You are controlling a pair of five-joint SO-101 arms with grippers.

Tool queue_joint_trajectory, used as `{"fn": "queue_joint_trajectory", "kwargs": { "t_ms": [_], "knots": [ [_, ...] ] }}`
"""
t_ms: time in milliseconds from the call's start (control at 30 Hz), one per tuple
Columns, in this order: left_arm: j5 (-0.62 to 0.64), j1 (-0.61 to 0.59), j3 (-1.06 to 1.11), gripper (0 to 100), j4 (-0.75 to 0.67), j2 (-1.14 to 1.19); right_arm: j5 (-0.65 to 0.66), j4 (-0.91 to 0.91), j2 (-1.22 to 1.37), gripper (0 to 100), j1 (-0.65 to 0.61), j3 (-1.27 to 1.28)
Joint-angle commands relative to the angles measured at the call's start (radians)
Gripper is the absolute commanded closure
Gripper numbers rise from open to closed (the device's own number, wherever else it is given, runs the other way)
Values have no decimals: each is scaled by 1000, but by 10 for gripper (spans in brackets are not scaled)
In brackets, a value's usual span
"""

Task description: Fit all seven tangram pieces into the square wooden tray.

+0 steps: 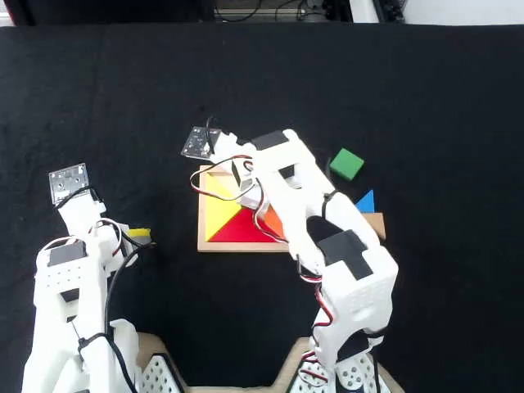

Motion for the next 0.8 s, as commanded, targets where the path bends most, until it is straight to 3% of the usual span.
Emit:
{"fn": "queue_joint_trajectory", "kwargs": {
  "t_ms": [0,200,500,767],
  "knots": [
    [-14,12,-7,668,-5,-8,-8,9,-41,988,-23,-25],
    [-14,12,-7,668,-5,-8,-8,8,-48,988,-84,10],
    [-14,12,-7,668,-5,-8,-9,12,-50,988,9,-82],
    [-14,12,-7,668,-5,-8,-9,-26,-41,988,-17,-73]
  ]
}}
